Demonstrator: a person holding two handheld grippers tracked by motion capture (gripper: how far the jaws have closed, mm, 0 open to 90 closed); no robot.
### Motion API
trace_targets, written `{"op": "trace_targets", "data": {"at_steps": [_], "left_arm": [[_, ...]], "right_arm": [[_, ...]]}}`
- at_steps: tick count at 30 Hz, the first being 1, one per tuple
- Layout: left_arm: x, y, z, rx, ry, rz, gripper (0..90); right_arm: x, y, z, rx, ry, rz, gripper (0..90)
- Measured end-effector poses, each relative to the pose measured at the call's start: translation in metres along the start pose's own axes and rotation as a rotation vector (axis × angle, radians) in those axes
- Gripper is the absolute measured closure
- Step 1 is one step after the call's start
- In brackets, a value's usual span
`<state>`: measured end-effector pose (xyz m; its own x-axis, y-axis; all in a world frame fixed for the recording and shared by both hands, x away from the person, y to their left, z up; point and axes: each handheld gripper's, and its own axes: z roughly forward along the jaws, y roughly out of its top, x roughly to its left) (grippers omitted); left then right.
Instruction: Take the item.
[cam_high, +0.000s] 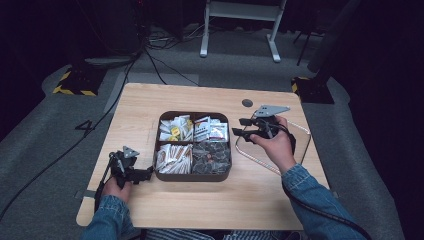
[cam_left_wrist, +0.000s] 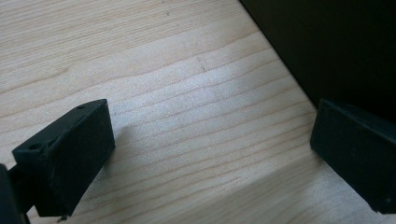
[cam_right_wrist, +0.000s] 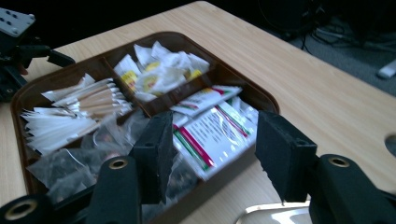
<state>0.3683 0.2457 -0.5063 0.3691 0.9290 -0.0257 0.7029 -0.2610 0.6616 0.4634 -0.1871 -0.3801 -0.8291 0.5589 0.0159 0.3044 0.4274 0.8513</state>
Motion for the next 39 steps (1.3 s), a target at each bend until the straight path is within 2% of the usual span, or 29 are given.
{"op": "trace_targets", "data": {"at_steps": [2,6,11,12,15,16,28,39], "left_arm": [[0.0,0.0,0.0,0.0,0.0,0.0,0.0],[0.0,0.0,0.0,0.0,0.001,-0.001,0.0],[0.0,0.0,0.0,0.001,0.002,-0.002,0.0],[0.0,0.0,0.0,0.001,0.002,-0.002,0.0],[0.0,0.0,0.0,0.001,0.002,-0.002,0.0],[0.0,0.0,0.0,0.001,0.002,-0.002,0.0],[0.0,0.0,0.0,0.0,-0.001,0.001,0.0],[0.0,0.0,0.0,0.0,-0.002,0.001,0.0]], "right_arm": [[0.009,0.007,0.007,-0.016,0.028,-0.017,49.5],[0.029,0.017,0.027,0.031,0.089,-0.043,50.0],[0.055,0.031,0.05,0.042,0.168,-0.067,50.5],[0.061,0.034,0.056,0.048,0.193,-0.073,50.7],[0.076,0.038,0.069,0.073,0.225,-0.098,51.5],[0.085,0.04,0.078,0.086,0.24,-0.115,52.2],[0.111,0.044,0.118,0.122,0.271,-0.109,57.1],[0.114,0.042,0.145,0.148,0.269,-0.099,56.0]]}}
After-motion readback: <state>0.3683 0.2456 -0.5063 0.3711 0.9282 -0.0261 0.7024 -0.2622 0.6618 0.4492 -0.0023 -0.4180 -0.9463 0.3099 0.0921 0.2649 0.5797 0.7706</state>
